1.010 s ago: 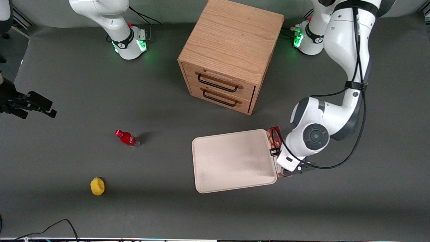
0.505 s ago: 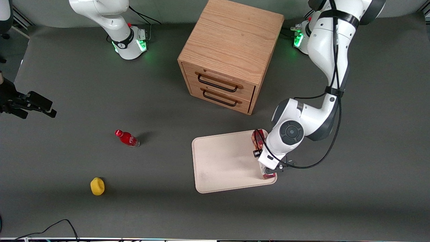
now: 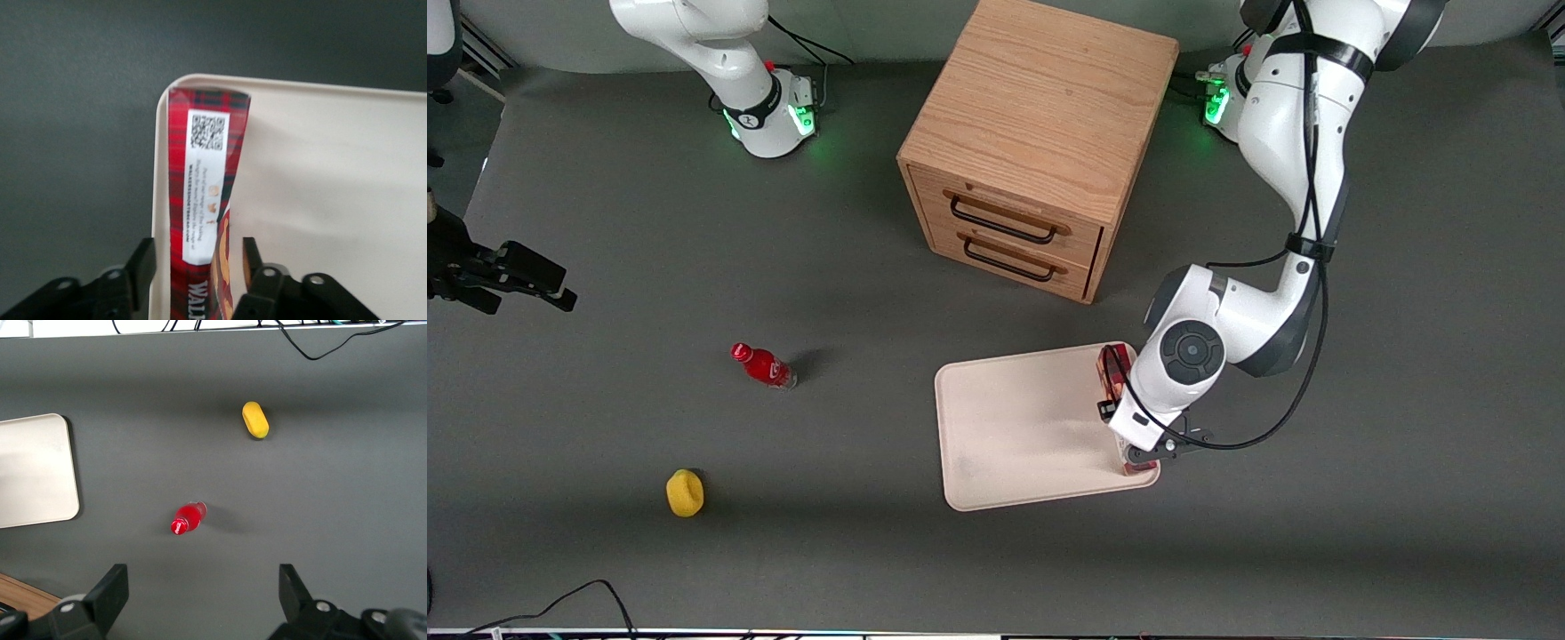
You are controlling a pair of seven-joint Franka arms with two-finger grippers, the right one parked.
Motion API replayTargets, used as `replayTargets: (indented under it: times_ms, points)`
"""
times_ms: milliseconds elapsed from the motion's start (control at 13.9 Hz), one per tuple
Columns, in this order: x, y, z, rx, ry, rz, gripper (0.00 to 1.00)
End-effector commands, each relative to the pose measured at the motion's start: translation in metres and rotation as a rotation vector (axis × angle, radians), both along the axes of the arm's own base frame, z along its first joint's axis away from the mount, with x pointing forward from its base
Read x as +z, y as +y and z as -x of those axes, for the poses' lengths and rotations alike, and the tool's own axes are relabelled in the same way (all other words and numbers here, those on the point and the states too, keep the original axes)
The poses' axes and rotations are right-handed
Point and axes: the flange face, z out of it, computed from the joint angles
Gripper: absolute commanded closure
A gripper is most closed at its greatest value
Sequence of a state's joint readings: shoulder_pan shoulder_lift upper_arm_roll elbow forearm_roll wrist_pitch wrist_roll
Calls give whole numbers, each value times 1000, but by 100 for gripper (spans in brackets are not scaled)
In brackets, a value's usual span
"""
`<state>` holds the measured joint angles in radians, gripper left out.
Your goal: Place red cookie box on tray
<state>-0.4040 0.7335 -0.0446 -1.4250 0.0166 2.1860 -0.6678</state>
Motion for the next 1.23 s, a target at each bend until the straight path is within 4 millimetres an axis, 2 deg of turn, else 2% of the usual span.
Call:
replayTargets:
  times_ms: [0,72,216,433,577,722,866,1082,1155]
  points:
    - [38,10,-1,20,14,-22,0]
    - [65,16,3,25,38,-32,0]
    - [120,45,4,56,61,-41,0]
    - [186,78,13,52,38,-42,0]
    - [226,124,19,-35,49,-46,0]
    - [269,177,28,-100,31,-41,0]
    - [292,212,39,-126,40,-57,0]
    - [301,269,39,-174,32,-53,0]
    - [301,270,39,-179,32,-48,0]
